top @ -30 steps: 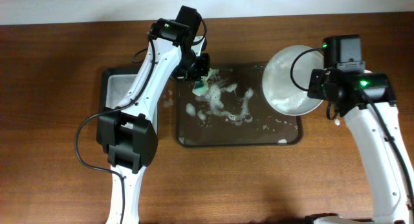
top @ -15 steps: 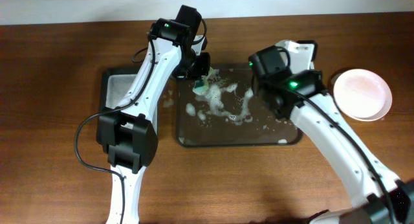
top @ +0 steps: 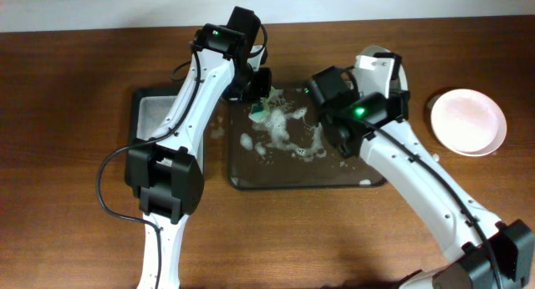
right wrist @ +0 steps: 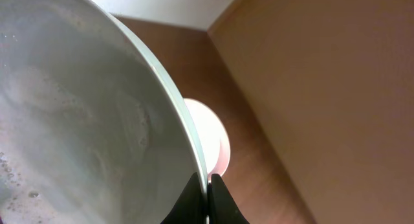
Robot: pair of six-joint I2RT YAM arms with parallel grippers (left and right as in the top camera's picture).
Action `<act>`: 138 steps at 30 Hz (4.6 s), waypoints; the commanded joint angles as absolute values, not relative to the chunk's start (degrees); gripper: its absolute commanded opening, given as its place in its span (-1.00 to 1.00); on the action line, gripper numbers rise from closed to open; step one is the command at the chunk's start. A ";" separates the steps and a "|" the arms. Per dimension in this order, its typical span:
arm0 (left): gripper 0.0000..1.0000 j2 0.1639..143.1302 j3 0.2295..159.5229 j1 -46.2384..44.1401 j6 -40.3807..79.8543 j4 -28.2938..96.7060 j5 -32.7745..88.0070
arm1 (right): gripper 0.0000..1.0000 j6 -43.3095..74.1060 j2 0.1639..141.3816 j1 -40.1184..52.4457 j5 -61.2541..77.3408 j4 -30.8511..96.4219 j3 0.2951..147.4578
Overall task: Clean dirty plates on tray and stack at the side
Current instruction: 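Carry the plate right with the right gripper toward the plate stack, then lower the plate onto the stack and open the right gripper, then place the sponge into the small grey tray with the left gripper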
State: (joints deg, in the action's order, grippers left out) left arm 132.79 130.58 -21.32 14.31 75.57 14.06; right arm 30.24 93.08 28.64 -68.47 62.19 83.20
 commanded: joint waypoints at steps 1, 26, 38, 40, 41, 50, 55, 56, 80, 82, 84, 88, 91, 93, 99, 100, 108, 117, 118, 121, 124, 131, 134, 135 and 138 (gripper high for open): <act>-0.99 132.20 130.52 -21.30 13.37 74.98 13.63 | -0.92 31.66 93.27 31.55 -75.57 62.19 83.40; -1.00 132.20 130.52 -21.30 13.39 74.41 13.02 | -0.92 33.54 88.42 33.15 -76.25 67.26 83.46; -0.99 132.20 130.52 -21.32 13.39 74.39 13.02 | -0.92 33.32 88.01 33.08 -70.63 65.76 83.46; -0.99 132.20 130.52 -21.32 13.39 74.43 13.02 | -0.92 33.32 88.01 32.36 -66.35 65.28 83.46; -1.00 132.20 130.52 -21.30 13.39 74.43 13.02 | -0.92 33.34 88.01 31.79 -64.36 64.86 83.46; -0.99 132.20 130.52 -21.32 13.37 74.85 13.02 | -0.92 27.75 88.01 12.05 -31.81 58.67 83.46; -0.99 132.20 130.52 -21.30 13.37 74.81 13.02 | -0.92 23.16 88.14 -7.42 -7.55 54.92 83.46; -0.99 132.20 130.52 -21.32 13.37 74.81 13.02 | -0.92 22.55 88.29 -9.98 -4.64 54.30 83.46; -0.99 132.20 130.52 -21.32 13.37 73.71 12.58 | -0.92 20.32 111.09 -45.30 10.26 41.04 83.40; -0.99 132.20 130.52 -21.37 13.39 73.47 12.60 | -0.92 19.88 111.85 -45.15 10.04 40.88 83.40; -0.99 132.20 130.52 -21.37 13.39 73.17 12.60 | -0.92 19.92 112.86 -44.82 9.50 40.93 83.40; -0.99 132.20 130.52 -21.37 13.37 73.38 12.60 | -0.92 19.90 114.39 -44.53 9.43 40.84 83.40; -1.00 132.20 130.52 -21.37 13.39 73.47 12.60 | -0.92 19.92 114.69 -44.51 9.47 40.84 83.40; -0.99 132.20 130.52 -21.37 13.39 73.41 12.60 | -0.91 19.90 114.69 -44.53 9.47 40.84 83.40; -0.99 132.20 130.52 -21.39 13.39 73.25 12.60 | -0.10 18.11 114.69 -43.09 11.42 40.40 83.42; -0.99 132.20 130.52 -21.41 13.39 73.21 12.60 | -0.06 16.84 114.69 -42.70 12.80 40.21 83.42; -1.00 131.55 130.56 -21.47 13.37 73.56 12.62 | 0.03 15.38 107.87 -40.05 17.12 41.80 83.64; -0.99 123.24 131.22 -18.87 13.37 81.71 2.76 | 0.16 9.89 94.89 -28.88 26.98 52.56 83.68; -0.99 122.43 131.22 -18.26 13.37 84.07 -0.91 | 0.16 9.80 94.98 -26.72 26.57 52.84 83.66; -1.00 122.10 131.22 -16.82 13.39 88.55 -8.91 | 0.19 9.80 95.20 -21.89 24.21 52.71 83.66; -1.00 122.13 130.34 -15.07 13.39 91.48 -14.96 | 0.28 9.82 95.64 -16.69 20.51 51.90 83.66; -0.99 122.15 124.46 -11.81 13.39 90.02 -18.57 | 0.34 9.82 97.62 -8.60 15.14 51.66 83.66; -0.99 122.15 119.22 -10.94 13.39 85.43 -18.70 | 0.34 9.82 97.89 -7.42 14.52 51.42 83.66; -0.99 122.15 117.21 -10.74 13.41 83.92 -18.85 | 0.34 9.82 97.89 -7.20 14.46 51.42 83.66; -0.99 122.15 110.76 -10.52 13.43 79.15 -20.38 | 0.34 9.82 97.89 -7.14 14.48 51.46 83.66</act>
State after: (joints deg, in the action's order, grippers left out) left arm 122.65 116.38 -11.05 14.09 82.24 -17.50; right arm 10.28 97.58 -7.44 15.97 51.64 83.42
